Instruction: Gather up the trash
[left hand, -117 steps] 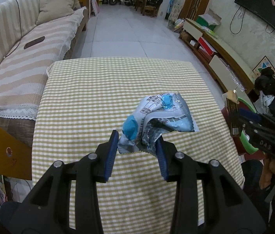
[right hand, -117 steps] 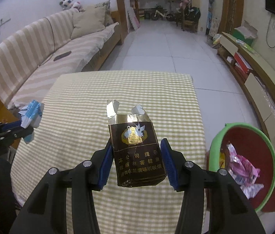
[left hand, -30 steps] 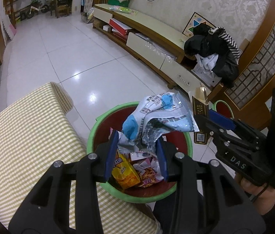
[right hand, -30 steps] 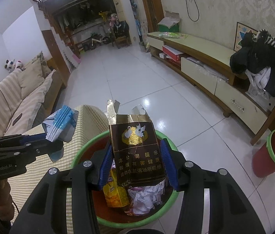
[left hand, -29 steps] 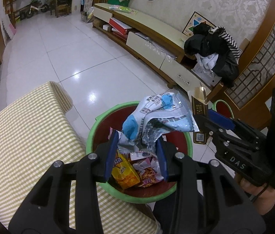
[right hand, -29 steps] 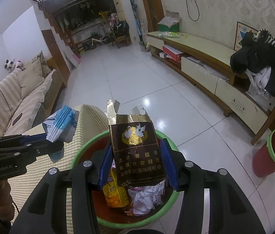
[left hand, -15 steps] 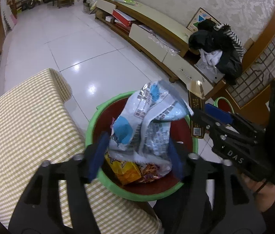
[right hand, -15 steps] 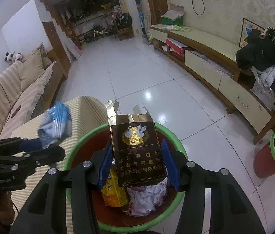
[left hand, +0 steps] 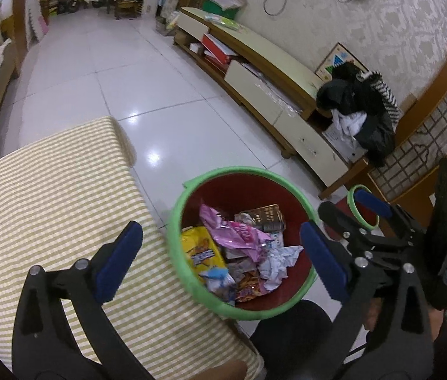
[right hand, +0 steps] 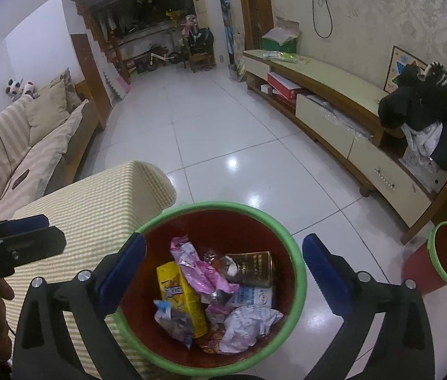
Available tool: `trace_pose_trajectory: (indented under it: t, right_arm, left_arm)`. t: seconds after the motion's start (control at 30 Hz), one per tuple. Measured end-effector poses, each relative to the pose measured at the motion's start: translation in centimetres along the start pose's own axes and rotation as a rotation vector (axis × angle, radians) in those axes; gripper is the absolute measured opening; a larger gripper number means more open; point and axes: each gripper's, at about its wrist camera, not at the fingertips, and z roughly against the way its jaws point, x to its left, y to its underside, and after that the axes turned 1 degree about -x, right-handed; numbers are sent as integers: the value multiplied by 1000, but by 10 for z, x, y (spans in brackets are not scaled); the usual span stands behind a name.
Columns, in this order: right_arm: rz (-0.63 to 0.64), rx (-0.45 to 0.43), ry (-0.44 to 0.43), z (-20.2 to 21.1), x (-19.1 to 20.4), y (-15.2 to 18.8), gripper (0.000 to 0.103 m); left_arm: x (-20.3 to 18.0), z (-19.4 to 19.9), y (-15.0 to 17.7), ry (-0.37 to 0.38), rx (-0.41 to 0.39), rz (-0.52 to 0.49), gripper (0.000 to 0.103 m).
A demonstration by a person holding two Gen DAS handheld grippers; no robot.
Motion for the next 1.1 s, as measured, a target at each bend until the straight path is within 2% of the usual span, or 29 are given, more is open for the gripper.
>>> trace_pose_trajectory:
  t: [0.27, 0.37, 0.47, 0.73, 0.9, 1.1]
  right_arm:
    - [41, -54, -56, 28, 65, 1, 96]
    - [63, -76, -93, 40, 98, 4, 96]
    - [89, -92, -132, 50, 133, 10, 96]
    - [178, -94, -205, 66, 215, 35, 96]
    - [230, -81, -226, 71, 247, 52, 96]
    - [268, -131, -214, 90, 265, 73, 96]
  left_arm:
    - [43, 61, 17, -84, -91, 58, 98]
    - [63, 93, 30, -158, -140, 61, 98]
    - [84, 123, 46, -232, -162, 70, 98]
    - [136, 182, 99, -351, -212, 167, 98]
    - [151, 204, 128, -417, -253, 210, 98]
    - [156, 218, 150, -497, -297, 197, 98]
